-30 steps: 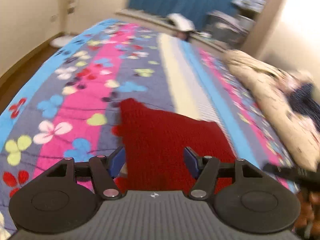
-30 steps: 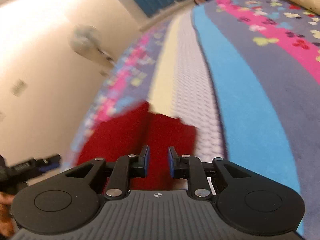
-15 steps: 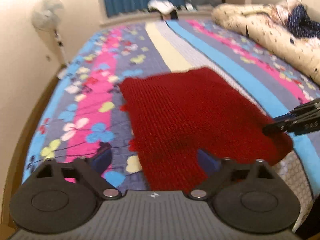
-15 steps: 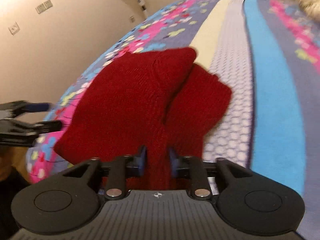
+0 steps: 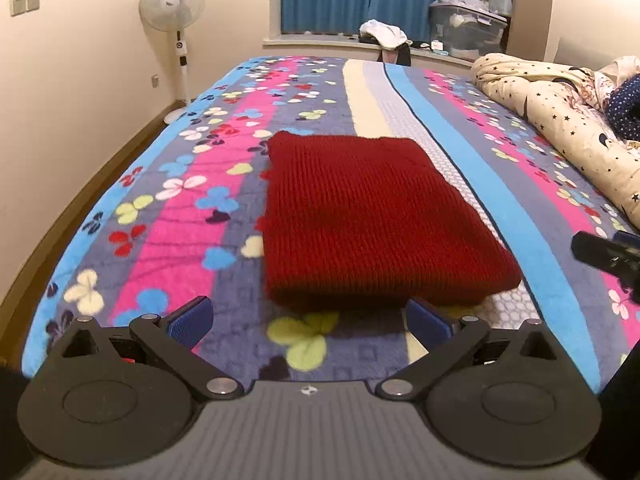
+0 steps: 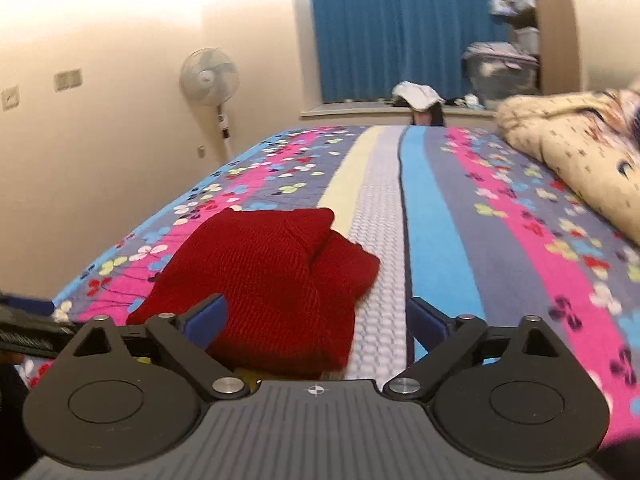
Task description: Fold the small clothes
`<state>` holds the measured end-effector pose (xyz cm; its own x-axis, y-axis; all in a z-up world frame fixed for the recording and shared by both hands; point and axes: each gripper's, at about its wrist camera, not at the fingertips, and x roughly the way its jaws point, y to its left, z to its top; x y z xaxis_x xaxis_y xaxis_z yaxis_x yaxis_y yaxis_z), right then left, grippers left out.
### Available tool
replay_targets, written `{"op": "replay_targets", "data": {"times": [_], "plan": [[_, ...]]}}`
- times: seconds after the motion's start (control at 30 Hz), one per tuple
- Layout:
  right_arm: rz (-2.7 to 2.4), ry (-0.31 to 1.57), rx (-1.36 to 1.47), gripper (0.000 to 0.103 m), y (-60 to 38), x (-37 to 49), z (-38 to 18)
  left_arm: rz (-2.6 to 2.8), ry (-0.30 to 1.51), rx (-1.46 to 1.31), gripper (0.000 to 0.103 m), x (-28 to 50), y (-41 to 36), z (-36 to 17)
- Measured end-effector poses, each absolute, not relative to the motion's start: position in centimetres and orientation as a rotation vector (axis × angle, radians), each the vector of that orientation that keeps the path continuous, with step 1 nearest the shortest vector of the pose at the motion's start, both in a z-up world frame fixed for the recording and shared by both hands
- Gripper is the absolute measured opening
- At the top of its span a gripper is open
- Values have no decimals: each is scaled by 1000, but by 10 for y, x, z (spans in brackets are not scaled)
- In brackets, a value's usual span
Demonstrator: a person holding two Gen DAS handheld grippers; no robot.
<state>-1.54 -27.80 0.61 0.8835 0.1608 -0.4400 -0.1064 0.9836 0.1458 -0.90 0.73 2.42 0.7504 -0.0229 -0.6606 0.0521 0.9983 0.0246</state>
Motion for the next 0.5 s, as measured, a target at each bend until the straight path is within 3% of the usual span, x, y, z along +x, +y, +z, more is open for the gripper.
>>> {"op": "replay_targets", "data": {"times": [0.5], "plan": [[177, 497, -61, 97, -229, -6, -5, -60, 733, 34, 103, -1, 1, 11]]}}
